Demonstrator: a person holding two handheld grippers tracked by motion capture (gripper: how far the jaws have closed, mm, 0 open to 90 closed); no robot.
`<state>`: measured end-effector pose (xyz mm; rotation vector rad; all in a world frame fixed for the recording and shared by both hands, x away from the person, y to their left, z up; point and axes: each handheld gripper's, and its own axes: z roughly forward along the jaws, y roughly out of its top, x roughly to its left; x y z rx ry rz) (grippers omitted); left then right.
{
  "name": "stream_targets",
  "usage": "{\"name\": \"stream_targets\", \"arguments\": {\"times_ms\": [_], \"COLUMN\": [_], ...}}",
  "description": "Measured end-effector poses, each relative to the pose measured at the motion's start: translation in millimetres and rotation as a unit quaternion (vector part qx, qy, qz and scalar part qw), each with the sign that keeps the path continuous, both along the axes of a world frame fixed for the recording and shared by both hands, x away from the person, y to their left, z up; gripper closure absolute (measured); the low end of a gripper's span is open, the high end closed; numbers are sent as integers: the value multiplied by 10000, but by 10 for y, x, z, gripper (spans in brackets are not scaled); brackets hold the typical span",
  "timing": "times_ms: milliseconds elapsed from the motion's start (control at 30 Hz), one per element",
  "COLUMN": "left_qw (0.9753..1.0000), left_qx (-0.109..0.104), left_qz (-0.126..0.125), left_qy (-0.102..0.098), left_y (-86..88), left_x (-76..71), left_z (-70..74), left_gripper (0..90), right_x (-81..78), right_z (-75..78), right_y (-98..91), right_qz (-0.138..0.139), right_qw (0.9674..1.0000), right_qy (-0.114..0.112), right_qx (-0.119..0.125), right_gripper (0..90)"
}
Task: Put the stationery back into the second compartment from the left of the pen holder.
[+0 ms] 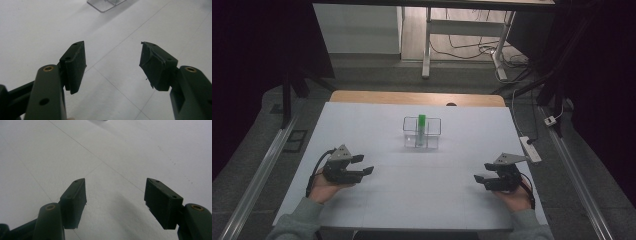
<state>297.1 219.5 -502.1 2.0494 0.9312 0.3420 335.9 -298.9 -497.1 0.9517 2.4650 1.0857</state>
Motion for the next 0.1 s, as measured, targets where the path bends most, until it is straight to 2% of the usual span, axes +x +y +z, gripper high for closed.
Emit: {"name": "stream_targets", "arguments": {"times_ms": [100], "left_qw": [10000], "left_qx": [16], "left_qz": [-13], "left_qy": [3], "left_y": [2], "left_x": [-8], "left_z": [-3], "left_gripper": [362], "right_x": [-2], "right_z": [0], "right_y": [3], "right_qz": [10], "right_qw": [10000], "right_qy": [-11], "right_qx": [-15], "right_gripper": [339]}}
